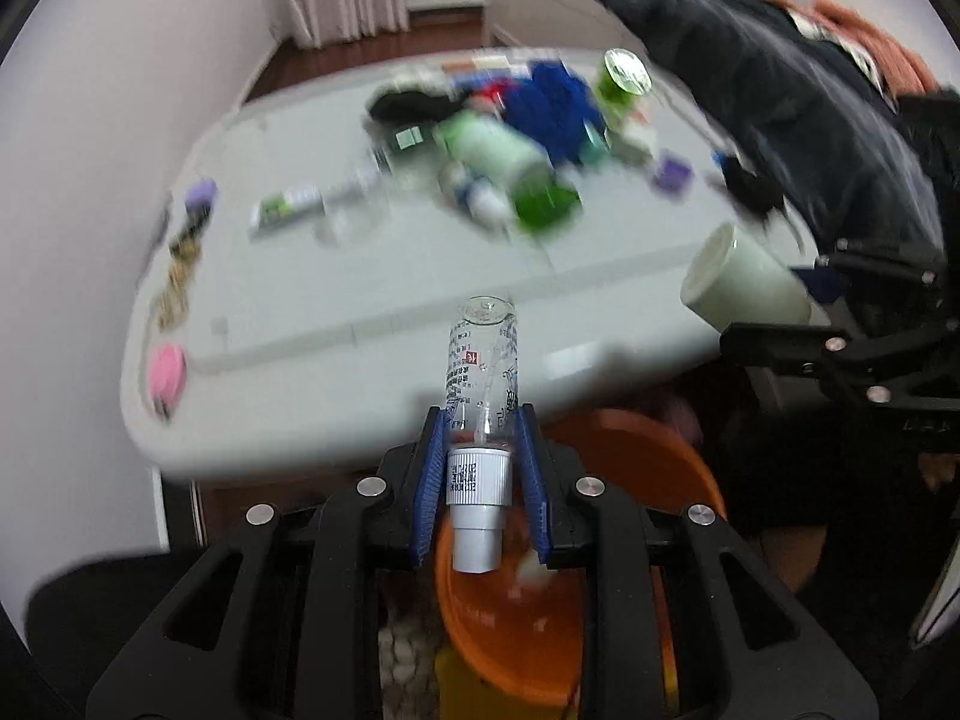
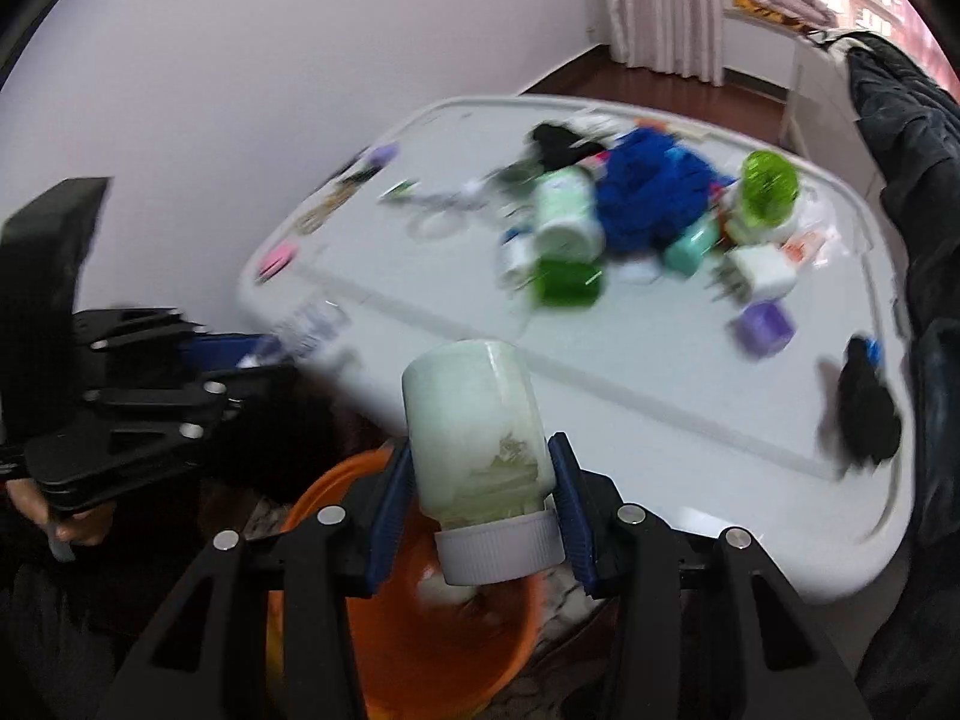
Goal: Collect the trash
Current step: 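Carry the jar and vial to the orange bin and open both tools, then move both empty tools back over the table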
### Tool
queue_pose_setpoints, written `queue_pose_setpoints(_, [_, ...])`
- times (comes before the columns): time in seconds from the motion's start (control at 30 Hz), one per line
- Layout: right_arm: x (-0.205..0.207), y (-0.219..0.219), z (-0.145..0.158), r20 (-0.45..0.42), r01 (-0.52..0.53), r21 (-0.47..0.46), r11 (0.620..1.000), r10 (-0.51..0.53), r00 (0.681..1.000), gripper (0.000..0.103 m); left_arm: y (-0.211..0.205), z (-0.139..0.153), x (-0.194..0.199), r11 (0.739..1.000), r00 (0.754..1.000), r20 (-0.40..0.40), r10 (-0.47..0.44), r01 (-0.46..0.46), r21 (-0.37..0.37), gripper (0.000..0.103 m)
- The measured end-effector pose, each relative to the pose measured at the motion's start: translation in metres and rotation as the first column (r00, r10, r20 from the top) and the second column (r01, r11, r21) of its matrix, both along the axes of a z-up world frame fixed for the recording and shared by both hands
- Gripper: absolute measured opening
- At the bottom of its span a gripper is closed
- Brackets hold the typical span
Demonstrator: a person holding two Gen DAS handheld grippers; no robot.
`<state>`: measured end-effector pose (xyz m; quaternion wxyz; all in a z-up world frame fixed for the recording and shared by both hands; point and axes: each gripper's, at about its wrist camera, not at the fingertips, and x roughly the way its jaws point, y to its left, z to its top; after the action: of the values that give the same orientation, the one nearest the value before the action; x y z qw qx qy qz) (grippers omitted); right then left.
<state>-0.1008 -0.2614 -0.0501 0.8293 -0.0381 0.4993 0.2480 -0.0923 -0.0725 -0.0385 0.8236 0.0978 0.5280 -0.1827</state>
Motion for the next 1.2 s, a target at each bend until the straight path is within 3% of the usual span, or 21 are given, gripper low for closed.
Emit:
queue_pose_setpoints(0.2, [-0.043, 0.022, -0.029, -0.089, -0.037, 0.005, 0.999, 0.037, 0.995, 0.044, 0.009, -0.034, -0.033, 1.0, 0.993, -0.114, 0.001, 0.002, 0.027, 0.024])
queue_pose_setpoints(0.43, [-0.055, 0.032, -0.069, -0.202, -0.034, -0.03, 0.999, 0.027, 0.979, 0.046, 0.005, -0.054, -0.035, 0.998, 0.981, -0.194, -0.026, 0.035, 0.043, 0.027])
queue_pose_setpoints(0.5, [-0.056, 0.032, -0.079, -0.221, -0.03, -0.065, 0.997, 0.015, 0.975, 0.046, 0.001, -0.062, -0.034, 0.996, 0.974, -0.225, -0.025, 0.043, 0.076, 0.062])
queue_pose_setpoints(0.57, [-0.053, 0.029, -0.082, -0.235, -0.015, -0.056, 0.998, 0.002, 0.972, 0.046, 0.001, -0.066, -0.034, 0.995, 0.972, -0.232, -0.021, 0.042, 0.085, 0.068])
queue_pose_setpoints(0.9, [-0.034, 0.009, -0.055, -0.152, 0.03, -0.03, 0.999, -0.034, 0.988, 0.048, 0.006, -0.062, -0.031, 0.997, 0.974, -0.227, -0.017, 0.033, 0.07, 0.07])
queue_pose_setpoints(1.2, [0.068, 0.019, -0.017, -0.025, 0.079, -0.023, 0.997, -0.079, 0.997, 0.048, 0.017, -0.028, 0.013, 0.998, 0.992, -0.111, 0.058, -0.054, 0.042, 0.071])
